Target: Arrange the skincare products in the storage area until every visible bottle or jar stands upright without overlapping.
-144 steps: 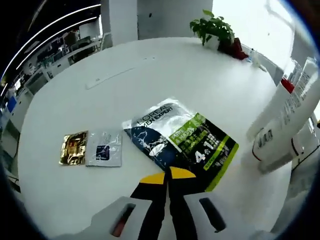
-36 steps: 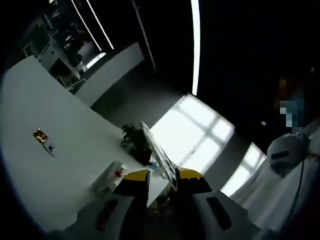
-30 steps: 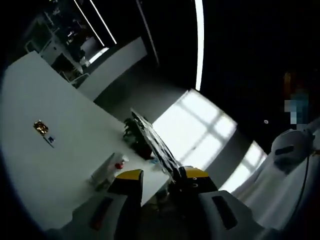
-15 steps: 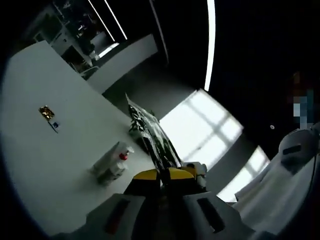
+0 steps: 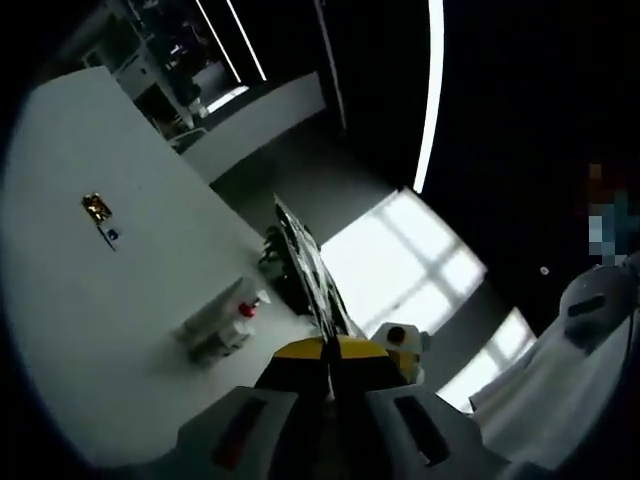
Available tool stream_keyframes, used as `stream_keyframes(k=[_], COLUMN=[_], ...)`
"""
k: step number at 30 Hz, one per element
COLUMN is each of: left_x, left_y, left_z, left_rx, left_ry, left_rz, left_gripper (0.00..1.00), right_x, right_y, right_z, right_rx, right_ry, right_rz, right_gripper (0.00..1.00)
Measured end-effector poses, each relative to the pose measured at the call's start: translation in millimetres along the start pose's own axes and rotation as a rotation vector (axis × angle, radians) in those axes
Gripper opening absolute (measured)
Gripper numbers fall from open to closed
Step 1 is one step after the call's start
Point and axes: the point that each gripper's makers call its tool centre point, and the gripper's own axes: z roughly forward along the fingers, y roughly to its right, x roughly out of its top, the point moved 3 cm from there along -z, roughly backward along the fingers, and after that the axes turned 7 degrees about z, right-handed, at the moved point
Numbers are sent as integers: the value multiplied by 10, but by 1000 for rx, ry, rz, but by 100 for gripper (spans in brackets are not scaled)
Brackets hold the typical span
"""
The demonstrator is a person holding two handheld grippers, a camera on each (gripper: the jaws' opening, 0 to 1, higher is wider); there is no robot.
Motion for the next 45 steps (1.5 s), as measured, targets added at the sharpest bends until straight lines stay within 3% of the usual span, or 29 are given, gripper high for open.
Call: stream_keyframes(k=[7, 11, 18, 38, 45], left_x=[-80, -115, -192, -315, -392], left_y=[-104, -146, -239, -541, -701], left_z=[35, 84, 142, 216, 271], left_rx=[13, 12, 23, 80, 117], left_ry=[-2, 0, -23, -72, -108], left_rz=[-49, -78, -104, -156, -161], left_gripper=[0, 0, 0, 0, 0], right_x=[-122, -209, -277, -380, -329], right_y=[82, 157, 333, 705, 781], right_z=[1, -39, -143, -426, -486], right_rx=[-90, -138, -235, -401, -437], right_ry=[-82, -146, -188, -282, -266], right_rz=[-114, -175, -241, -303, -306], right_gripper=[68, 80, 98, 100, 100])
